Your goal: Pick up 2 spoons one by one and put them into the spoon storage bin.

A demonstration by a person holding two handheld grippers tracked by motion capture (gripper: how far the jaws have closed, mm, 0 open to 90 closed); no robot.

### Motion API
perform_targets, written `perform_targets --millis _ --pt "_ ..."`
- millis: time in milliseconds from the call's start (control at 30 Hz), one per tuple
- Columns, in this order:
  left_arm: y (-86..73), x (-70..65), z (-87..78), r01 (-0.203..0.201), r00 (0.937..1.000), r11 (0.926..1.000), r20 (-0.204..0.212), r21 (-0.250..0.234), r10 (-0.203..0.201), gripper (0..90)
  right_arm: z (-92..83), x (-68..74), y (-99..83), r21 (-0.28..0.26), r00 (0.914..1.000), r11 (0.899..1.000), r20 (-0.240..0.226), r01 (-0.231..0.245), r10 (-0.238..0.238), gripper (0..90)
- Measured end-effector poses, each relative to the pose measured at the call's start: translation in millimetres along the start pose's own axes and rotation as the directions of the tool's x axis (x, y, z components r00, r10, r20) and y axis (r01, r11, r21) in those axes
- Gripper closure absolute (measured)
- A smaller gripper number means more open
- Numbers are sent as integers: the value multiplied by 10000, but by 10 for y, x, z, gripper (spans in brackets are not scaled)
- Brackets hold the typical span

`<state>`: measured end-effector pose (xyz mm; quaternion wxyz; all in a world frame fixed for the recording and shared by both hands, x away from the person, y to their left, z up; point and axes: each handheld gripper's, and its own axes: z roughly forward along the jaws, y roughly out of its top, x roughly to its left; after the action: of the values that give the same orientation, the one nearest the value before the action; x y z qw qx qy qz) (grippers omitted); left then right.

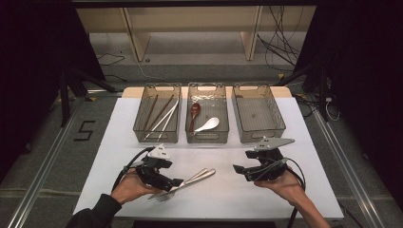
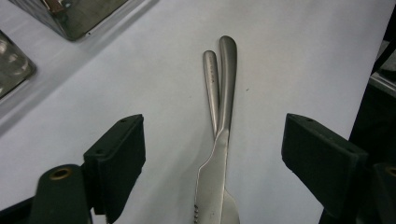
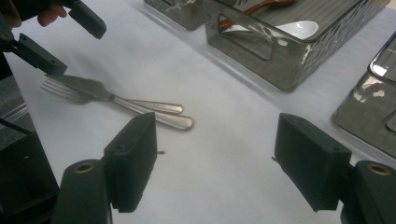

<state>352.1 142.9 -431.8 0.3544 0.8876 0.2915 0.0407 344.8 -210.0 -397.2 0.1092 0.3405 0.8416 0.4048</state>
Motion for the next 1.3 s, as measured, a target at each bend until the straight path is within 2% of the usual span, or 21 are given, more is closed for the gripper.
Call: perform_targets --millis 500,700,800,933,1100,1300 --pt "32 -74 76 -169 9997 9984 205 546 158 228 -24 64 -40 83 9998 10000 -189 54 -52 288" --pt "60 -95 134 -427 9991 9948 109 923 419 227 -60 78 -67 24 9999 10000 -147 7 -6 283" --pt "83 -105 168 -706 9975 9891 114 1295 697 233 -75 84 -82 8 9999 10000 -147 -15 15 282" --pt "109 -131 232 -1130 9936 9756 153 1882 1121 258 -86 100 -96 27 9998 10000 -179 -35 36 282" --pt "121 -160 322 -1370 9904 9585 191 2499 1366 311 -97 103 -111 20 9997 10000 -223 -23 23 282" --pt "142 -145 396 -1499 9885 9470 238 2843 1493 380 -113 106 -127 30 9997 10000 -227 -31 32 282"
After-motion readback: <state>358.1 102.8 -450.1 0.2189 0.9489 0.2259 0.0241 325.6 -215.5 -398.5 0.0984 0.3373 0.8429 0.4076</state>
